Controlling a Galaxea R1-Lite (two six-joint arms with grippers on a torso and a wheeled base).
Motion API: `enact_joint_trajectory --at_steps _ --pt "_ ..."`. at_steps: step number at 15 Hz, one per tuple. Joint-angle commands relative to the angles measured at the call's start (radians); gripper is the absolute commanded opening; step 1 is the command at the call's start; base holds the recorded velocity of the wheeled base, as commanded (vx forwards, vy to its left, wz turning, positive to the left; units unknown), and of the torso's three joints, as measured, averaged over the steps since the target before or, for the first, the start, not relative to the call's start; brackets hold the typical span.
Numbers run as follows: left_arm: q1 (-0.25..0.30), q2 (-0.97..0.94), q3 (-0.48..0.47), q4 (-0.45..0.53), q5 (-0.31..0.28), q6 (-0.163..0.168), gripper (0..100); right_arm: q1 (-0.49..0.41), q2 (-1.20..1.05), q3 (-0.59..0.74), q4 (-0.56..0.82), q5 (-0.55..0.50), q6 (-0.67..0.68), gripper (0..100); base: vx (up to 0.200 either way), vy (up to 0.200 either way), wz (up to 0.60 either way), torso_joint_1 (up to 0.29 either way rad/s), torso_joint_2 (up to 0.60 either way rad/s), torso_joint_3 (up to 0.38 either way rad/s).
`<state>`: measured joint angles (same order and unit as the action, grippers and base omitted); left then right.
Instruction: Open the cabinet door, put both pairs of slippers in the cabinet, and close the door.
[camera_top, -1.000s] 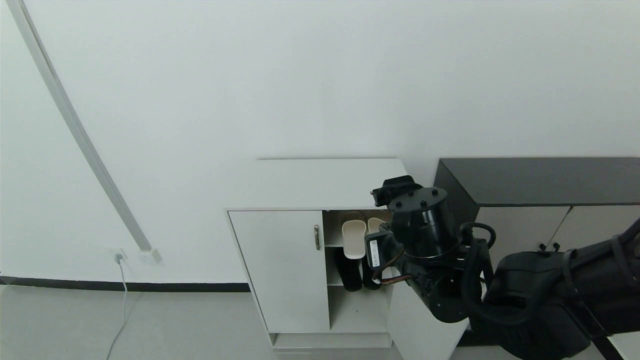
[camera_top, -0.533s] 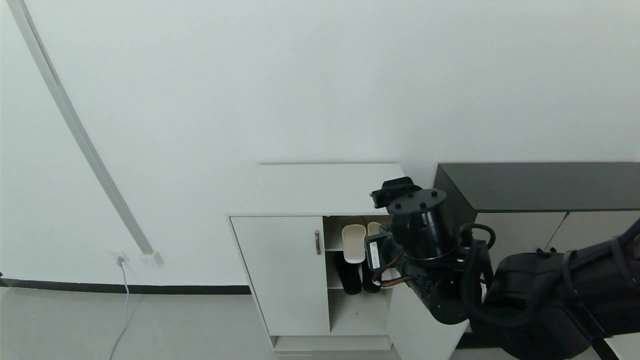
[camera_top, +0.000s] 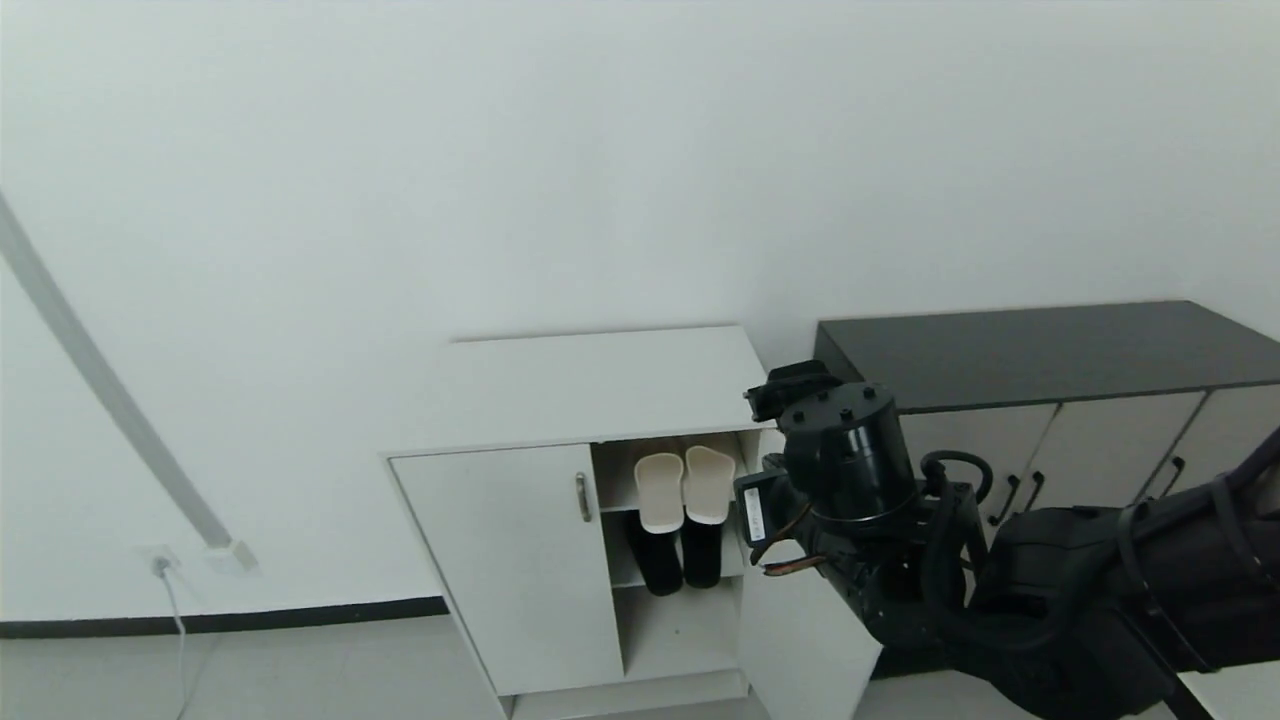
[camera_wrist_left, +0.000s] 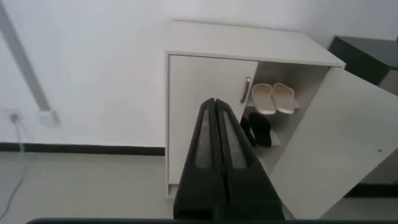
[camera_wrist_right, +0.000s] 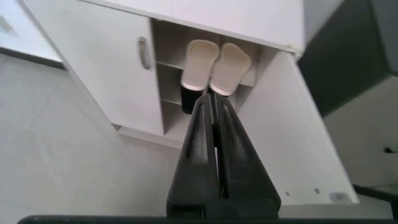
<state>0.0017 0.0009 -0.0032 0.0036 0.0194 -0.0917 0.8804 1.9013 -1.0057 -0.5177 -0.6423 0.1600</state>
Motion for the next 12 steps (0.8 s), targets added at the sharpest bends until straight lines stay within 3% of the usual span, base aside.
enact_joint_trajectory --at_steps 1,11,12 --pt "0.0 0.001 0.0 -0.001 0.001 0.0 0 -0.009 0.015 -0.002 -0.002 0.001 0.0 0 0.0 0.0 -0.6 0.012 0.0 -0.002" --pt "0.0 0.001 0.0 -0.001 -0.006 0.004 0 -0.075 0.036 -0.001 -0.067 0.001 -0.034 0 0.0 0.0 0.0 0.0 0.0 0.0" --pt "0.0 0.001 0.0 -0.001 -0.006 0.004 0 -0.077 0.036 0.006 -0.067 0.0 -0.034 0 -0.2 0.0 0.0 0.002 0.0 0.007"
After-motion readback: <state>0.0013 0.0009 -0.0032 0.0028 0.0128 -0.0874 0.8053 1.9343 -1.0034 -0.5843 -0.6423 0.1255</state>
